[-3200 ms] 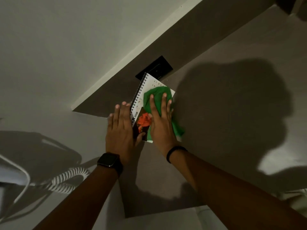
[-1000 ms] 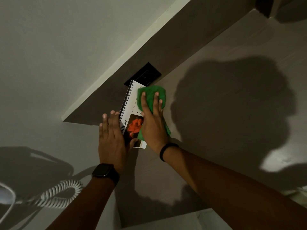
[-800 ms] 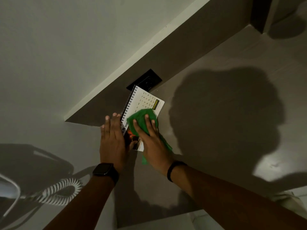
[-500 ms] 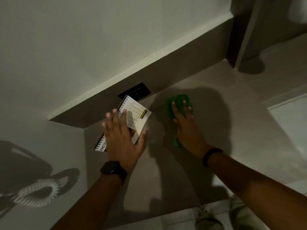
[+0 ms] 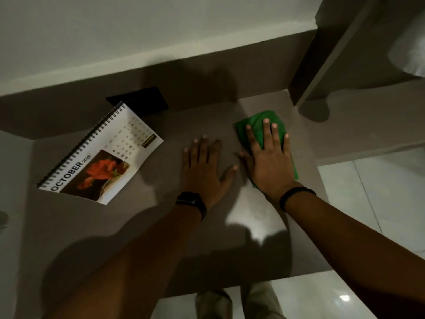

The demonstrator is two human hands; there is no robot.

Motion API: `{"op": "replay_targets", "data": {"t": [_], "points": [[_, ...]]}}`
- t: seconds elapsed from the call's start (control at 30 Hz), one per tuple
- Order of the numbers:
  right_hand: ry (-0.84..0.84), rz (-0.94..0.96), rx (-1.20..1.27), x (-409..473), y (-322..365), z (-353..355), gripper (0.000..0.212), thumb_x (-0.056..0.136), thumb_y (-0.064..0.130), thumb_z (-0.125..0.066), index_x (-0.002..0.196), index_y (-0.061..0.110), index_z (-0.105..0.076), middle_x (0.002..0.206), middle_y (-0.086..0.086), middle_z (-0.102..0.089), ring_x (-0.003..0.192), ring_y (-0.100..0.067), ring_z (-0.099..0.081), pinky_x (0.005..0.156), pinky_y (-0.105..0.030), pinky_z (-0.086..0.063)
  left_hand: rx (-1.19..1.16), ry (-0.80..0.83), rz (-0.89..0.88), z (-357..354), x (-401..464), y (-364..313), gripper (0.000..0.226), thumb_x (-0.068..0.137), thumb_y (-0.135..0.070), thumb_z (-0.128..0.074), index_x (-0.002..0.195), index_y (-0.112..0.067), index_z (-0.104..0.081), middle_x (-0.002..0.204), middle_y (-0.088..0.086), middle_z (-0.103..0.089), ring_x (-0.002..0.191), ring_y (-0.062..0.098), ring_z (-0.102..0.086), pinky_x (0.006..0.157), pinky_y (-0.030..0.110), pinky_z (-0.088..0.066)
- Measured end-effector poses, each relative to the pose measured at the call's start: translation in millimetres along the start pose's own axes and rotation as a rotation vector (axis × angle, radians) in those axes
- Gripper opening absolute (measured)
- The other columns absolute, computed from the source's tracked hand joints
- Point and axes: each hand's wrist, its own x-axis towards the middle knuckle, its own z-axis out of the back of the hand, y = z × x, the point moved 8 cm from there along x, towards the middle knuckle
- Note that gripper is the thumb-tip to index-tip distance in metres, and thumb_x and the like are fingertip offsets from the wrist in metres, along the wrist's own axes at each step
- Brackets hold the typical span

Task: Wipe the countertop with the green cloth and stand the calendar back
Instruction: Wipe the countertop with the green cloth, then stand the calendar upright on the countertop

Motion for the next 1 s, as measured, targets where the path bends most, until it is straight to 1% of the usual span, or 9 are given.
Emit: {"op": "replay_targets", "data": {"t": [0.13,0.3,0.43,0.53,0.63,0.77,0.87,0.93,1.0], "points": [[-0.016,-0.005,-0.045,-0.7,0.7,-1.6,0.071,0.107,0.061,-0.021,0.169,0.027,-0.008,0.175,-0.023,-0.004,0.162,-0.042,-0.003,0.128,-0.066,-0.01,-0.006,-0.015,0.005,-0.7,-0.7,1.3,0.085,0.098,-0.08,-0.028,0.167,-0.03,-0.026,0.174,0.012,-0.027,0.162,0.035,-0.018,0.129,0.057,-0.008],[0.021,-0.013,-0.113,-1.1,10.4,5.7,0.076,0.106,0.066,-0.018,0.169,0.024,-0.008,0.175,-0.025,-0.001,0.162,-0.044,0.004,0.128,-0.067,-0.002,-0.064,0.037,-0.001,5.4,-2.5,3.7,0.09,0.099,-0.078,-0.038,0.169,-0.026,-0.016,0.177,0.013,-0.019,0.164,0.033,-0.01,0.131,0.058,-0.011],[-0.046,0.102,-0.039,2.7,57.4,22.9,0.073,0.109,0.057,-0.025,0.167,0.012,-0.019,0.174,-0.025,-0.012,0.161,-0.046,-0.001,0.128,-0.062,0.004,-0.321,-0.128,0.233,35.3,-34.5,34.3,0.101,0.094,-0.076,-0.049,0.168,-0.016,-0.015,0.176,0.014,-0.02,0.164,0.024,-0.006,0.132,0.045,-0.007],[0.016,0.219,0.362,9.6,122.2,20.5,0.062,0.11,0.034,-0.046,0.161,0.002,-0.032,0.168,-0.026,-0.031,0.158,-0.042,-0.024,0.13,-0.038,-0.013,-0.564,-0.414,0.498,62.5,-87.7,77.2,0.106,0.096,-0.069,-0.057,0.169,-0.009,-0.01,0.176,0.017,-0.015,0.164,0.024,-0.011,0.133,0.036,-0.014],[0.121,0.187,0.654,21.0,179.4,10.4,0.055,0.107,0.012,-0.052,0.157,-0.003,-0.036,0.162,-0.025,-0.042,0.15,-0.038,-0.04,0.114,-0.013,-0.019,-0.735,-0.643,0.729,78.4,-133.5,128.0,0.107,0.099,-0.058,-0.063,0.169,-0.011,0.005,0.175,0.019,-0.011,0.162,0.03,-0.019,0.13,0.053,-0.026],[0.203,0.118,0.839,34.4,223.7,-3.0,0.061,0.107,0.005,-0.045,0.164,0.01,-0.025,0.167,-0.015,-0.038,0.154,-0.029,-0.037,0.126,-0.032,-0.029,-0.911,-0.727,0.768,91.9,-148.5,173.7,0.107,0.099,-0.066,-0.057,0.169,-0.013,0.004,0.176,0.015,-0.013,0.162,0.027,-0.025,0.127,0.057,-0.032],[0.228,0.132,0.925,34.0,239.9,-8.5,0.063,0.104,0.0,-0.042,0.162,0.023,-0.034,0.158,-0.007,-0.051,0.144,-0.022,-0.049,0.123,-0.04,-0.041,-1.045,-0.715,0.749,94.0,-144.1,187.8,0.104,0.098,-0.069,-0.057,0.17,-0.015,-0.005,0.172,0.013,-0.028,0.156,0.024,-0.037,0.124,0.053,-0.039],[0.213,0.122,0.957,30.3,244.6,-11.0,0.062,0.101,0.002,-0.043,0.157,0.029,-0.04,0.148,0.003,-0.058,0.135,-0.01,-0.055,0.116,-0.035,-0.048,-1.094,-0.69,0.752,94.0,-142.5,193.7,0.102,0.097,-0.073,-0.054,0.17,-0.015,-0.012,0.17,0.012,-0.034,0.154,0.023,-0.041,0.123,0.051,-0.041],[0.18,0.109,0.991,26.8,248.0,-13.3,0.06,0.097,0.009,-0.044,0.15,0.039,-0.042,0.135,0.019,-0.061,0.123,0.007,-0.059,0.107,-0.02,-0.051,-1.147,-0.669,0.753,96.8,-142.3,202.5,0.099,0.095,-0.078,-0.05,0.168,-0.018,-0.022,0.162,0.004,-0.046,0.146,0.013,-0.05,0.119,0.037,-0.046]]}}
